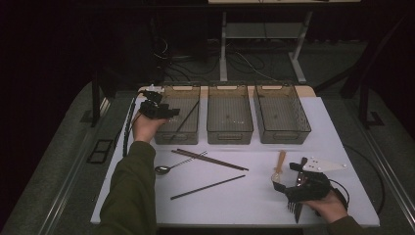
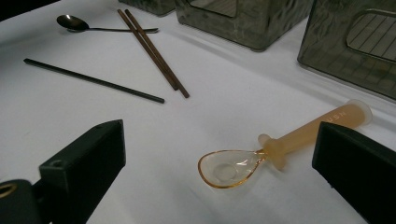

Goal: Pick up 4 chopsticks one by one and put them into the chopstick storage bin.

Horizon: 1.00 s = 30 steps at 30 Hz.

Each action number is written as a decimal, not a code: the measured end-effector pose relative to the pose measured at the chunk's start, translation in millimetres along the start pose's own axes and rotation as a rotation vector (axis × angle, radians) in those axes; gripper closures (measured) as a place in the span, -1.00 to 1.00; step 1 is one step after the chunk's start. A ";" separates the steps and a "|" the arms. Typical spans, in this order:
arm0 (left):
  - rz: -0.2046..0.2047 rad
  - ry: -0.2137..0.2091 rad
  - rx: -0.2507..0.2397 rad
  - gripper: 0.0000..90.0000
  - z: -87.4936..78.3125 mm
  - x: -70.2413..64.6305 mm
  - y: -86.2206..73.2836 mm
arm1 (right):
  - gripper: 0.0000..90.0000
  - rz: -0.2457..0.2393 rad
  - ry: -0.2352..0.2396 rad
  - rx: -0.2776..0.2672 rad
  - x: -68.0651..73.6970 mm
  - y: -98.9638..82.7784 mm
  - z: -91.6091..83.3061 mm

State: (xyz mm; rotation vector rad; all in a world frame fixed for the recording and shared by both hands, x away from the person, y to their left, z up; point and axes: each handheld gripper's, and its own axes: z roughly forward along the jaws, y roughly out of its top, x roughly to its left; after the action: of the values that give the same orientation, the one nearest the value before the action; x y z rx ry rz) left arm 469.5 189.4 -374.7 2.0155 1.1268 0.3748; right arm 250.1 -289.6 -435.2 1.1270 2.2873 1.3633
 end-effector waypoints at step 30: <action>0.172 -0.207 -0.095 -0.55 -45.3 -77.1 -40.5 | -0.95 -0.021 0.027 -0.032 -9.0 3.5 3.9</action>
State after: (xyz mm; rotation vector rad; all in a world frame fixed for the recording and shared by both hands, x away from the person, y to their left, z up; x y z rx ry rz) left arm 376.0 160.6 -366.9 2.0210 0.7972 0.2921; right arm 260.0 -292.7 -435.9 1.0778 2.2815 1.4103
